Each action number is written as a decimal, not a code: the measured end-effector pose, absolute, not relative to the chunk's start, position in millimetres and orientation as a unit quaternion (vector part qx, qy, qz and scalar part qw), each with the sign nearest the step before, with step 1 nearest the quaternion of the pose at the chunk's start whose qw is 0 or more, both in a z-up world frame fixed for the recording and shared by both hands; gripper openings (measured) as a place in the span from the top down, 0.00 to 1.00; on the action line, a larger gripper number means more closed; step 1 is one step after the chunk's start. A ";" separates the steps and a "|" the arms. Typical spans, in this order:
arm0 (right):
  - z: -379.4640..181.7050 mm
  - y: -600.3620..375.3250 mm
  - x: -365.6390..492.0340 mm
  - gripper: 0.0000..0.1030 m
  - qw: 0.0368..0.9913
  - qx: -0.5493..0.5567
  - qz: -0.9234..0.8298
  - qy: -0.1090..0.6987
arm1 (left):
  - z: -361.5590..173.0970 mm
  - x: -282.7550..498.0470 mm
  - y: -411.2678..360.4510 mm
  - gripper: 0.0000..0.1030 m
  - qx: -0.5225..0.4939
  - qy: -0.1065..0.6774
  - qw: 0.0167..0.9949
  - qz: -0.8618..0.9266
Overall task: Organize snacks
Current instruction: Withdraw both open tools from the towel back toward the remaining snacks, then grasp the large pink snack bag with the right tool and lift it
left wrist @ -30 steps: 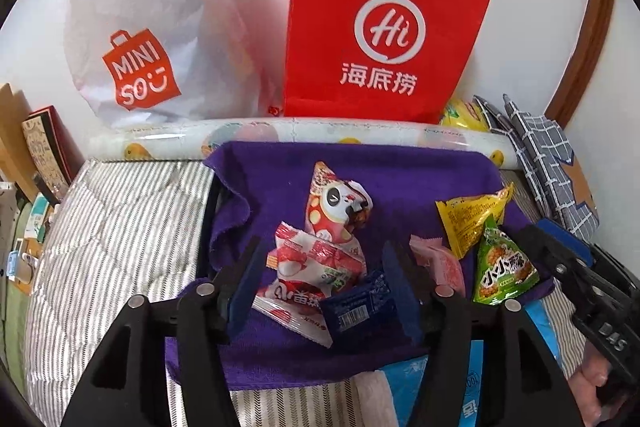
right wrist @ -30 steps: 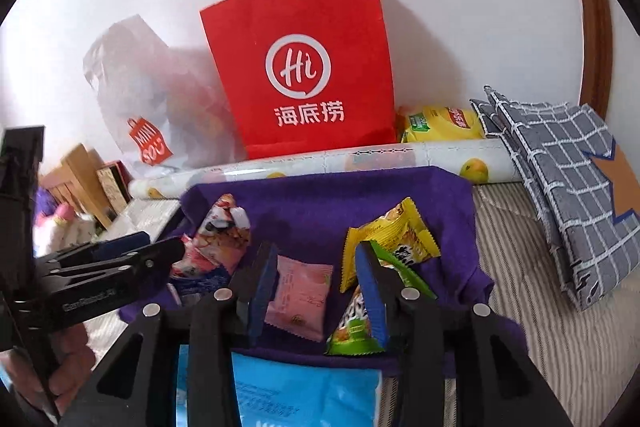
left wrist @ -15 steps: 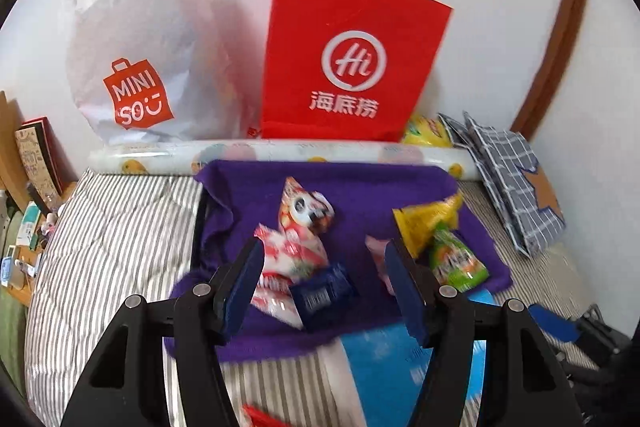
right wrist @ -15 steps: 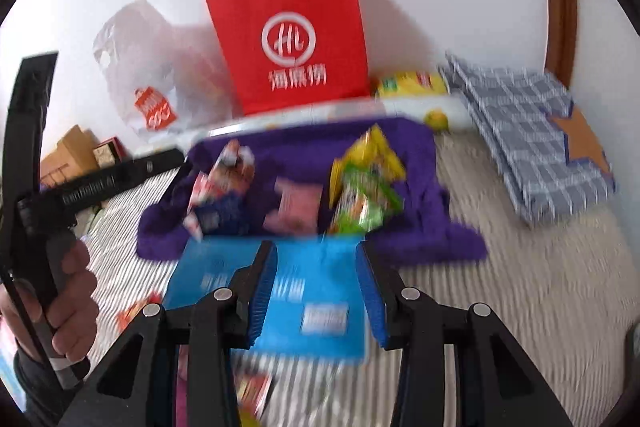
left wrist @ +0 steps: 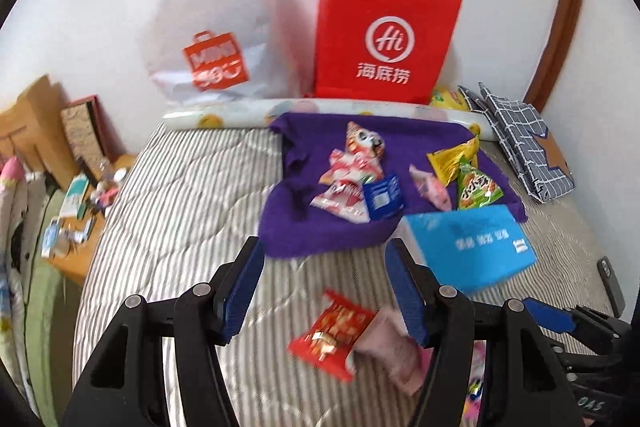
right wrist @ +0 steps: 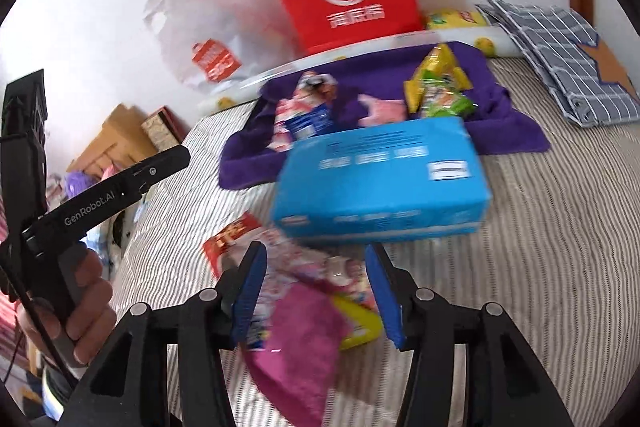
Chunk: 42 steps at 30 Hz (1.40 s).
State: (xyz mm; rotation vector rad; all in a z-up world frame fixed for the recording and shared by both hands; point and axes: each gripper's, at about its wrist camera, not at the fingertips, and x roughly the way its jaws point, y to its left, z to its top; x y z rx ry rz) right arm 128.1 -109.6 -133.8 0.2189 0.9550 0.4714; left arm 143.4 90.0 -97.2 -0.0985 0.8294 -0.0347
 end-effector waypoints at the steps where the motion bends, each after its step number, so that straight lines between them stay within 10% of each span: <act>1: -134.8 -103.6 126.2 0.52 0.856 0.096 0.224 0.456 | -98.1 139.7 92.5 0.39 -0.051 0.405 0.913 -0.017; 42: -176.1 -111.8 53.9 0.27 0.871 -0.024 0.182 0.455 | -136.3 96.5 88.1 0.39 -0.092 0.445 0.889 -0.060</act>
